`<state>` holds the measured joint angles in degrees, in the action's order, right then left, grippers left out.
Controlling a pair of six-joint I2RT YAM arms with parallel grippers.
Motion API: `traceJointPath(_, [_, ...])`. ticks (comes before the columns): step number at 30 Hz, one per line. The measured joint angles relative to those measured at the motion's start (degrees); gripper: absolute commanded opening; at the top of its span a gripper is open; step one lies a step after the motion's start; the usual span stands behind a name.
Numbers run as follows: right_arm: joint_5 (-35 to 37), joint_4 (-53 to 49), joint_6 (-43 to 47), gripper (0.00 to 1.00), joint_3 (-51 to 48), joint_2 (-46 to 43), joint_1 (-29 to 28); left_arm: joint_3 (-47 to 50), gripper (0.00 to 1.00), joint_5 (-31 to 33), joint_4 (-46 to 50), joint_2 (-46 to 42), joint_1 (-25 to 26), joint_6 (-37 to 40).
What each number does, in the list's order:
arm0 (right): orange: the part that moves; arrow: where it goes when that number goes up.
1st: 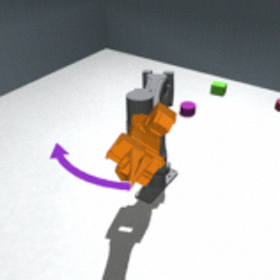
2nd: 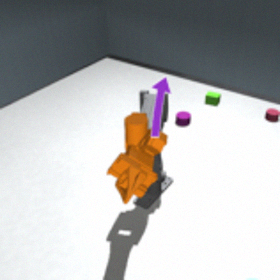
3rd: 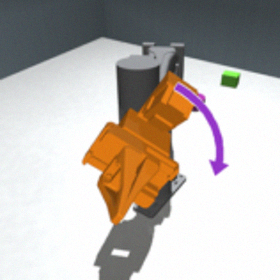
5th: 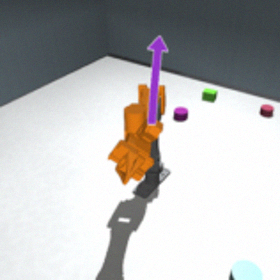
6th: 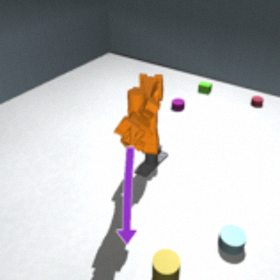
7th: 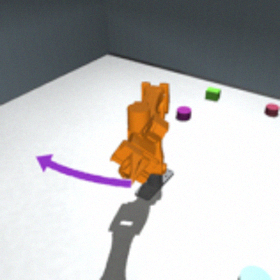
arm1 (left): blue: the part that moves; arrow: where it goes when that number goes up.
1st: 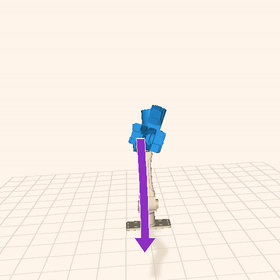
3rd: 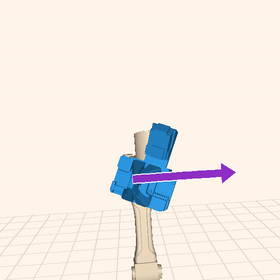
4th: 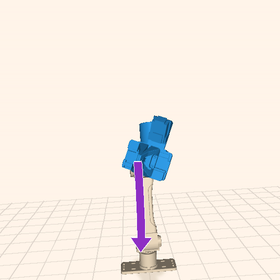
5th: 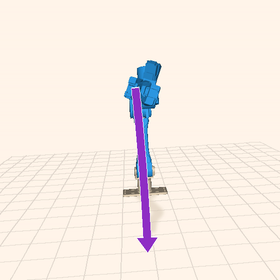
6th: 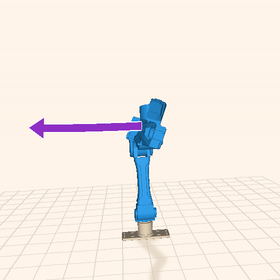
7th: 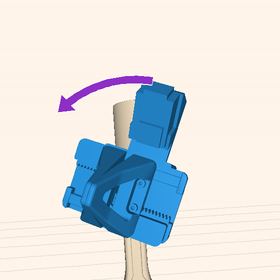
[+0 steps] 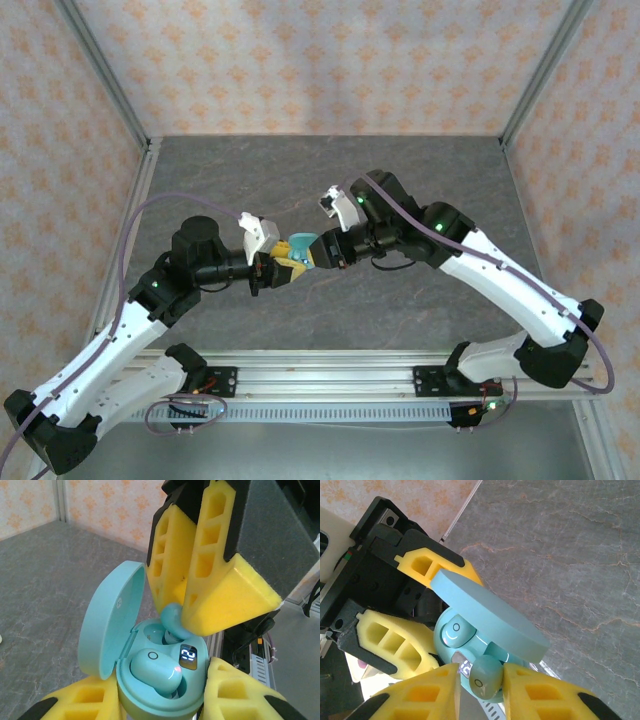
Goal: Insert wireless bluetooth earbuds into charging case
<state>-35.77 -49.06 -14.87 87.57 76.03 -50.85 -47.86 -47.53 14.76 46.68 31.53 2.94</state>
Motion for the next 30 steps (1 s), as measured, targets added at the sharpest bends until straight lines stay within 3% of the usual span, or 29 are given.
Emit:
traceJointPath(8, [1.6, -1.2, 0.2, 0.40, 1.5, 0.5, 0.0, 0.0, 0.14, 0.1, 0.0, 0.0, 0.0, 0.0])
traceJointPath(16, [5.0, -1.5, 0.1, 0.44, 1.9, 0.0, 0.0, 0.0, 0.14, 0.1, 0.0, 0.0, 0.0, 0.1])
traceJointPath(24, [11.4, 2.4, -2.6, 0.43, -1.3, -8.4, 0.9, 0.0, 0.14, 0.1, -2.0, 0.0, 0.1, -1.2])
traceJointPath(30, [14.1, 8.4, -8.7, 0.57, -7.4, -13.9, 6.2, 0.0, 0.14, -0.1, -7.8, 1.2, 1.2, -4.0])
